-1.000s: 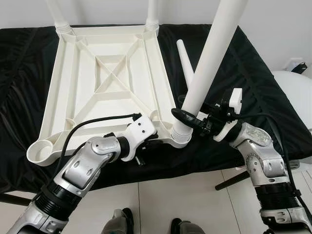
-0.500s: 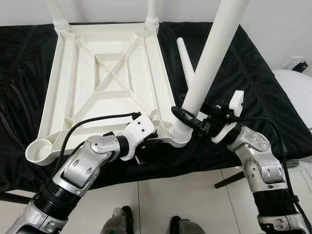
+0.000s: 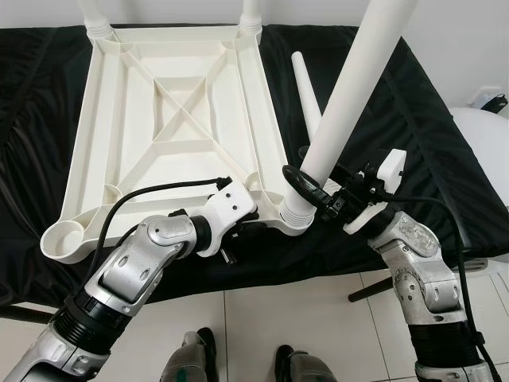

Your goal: Building children table

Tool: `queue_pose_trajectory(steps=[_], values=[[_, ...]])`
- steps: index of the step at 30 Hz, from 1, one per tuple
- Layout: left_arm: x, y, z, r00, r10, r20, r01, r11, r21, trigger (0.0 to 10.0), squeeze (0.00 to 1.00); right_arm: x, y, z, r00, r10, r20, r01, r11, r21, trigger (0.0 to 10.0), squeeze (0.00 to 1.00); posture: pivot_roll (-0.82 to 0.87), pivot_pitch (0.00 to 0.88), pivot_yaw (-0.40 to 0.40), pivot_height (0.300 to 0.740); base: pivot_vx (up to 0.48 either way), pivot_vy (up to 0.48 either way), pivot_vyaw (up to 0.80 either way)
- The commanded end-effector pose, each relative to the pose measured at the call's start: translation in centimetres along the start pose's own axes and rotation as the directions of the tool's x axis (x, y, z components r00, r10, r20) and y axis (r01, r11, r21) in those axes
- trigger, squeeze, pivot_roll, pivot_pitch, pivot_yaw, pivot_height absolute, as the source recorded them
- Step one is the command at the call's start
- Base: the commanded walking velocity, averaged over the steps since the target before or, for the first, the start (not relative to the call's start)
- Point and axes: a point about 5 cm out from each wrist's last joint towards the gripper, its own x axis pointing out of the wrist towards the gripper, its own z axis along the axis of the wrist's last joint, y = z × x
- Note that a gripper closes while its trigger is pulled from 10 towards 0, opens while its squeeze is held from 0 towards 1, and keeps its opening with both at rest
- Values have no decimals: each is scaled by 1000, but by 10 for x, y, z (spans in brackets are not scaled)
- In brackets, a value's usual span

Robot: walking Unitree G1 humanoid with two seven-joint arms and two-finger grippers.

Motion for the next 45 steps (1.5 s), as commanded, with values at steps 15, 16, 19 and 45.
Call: queue_pose_trajectory(steps=[15,16,19,45], values=[[6,-14,8,995,-94,28,94,996,10,10000,0,-2,28,-24,993,-86,-84,94,991,90,10000,0,-65,284,-3,740,0,0,0],[6,-14,8,995,-94,29,94,996,10,10000,0,-2,29,-24,992,-103,-79,109,991,83,10000,0,-65,284,-4,740,0,0,0],[6,-13,9,995,-93,31,93,996,11,10000,0,-1,31,-23,988,-134,-71,140,988,72,10000,0,-66,284,-3,740,0,0,0],[6,-14,16,996,-70,47,70,998,-1,10000,0,10,48,-23,930,-365,-46,366,930,28,10000,0,-53,298,-7,740,0,0,0]])
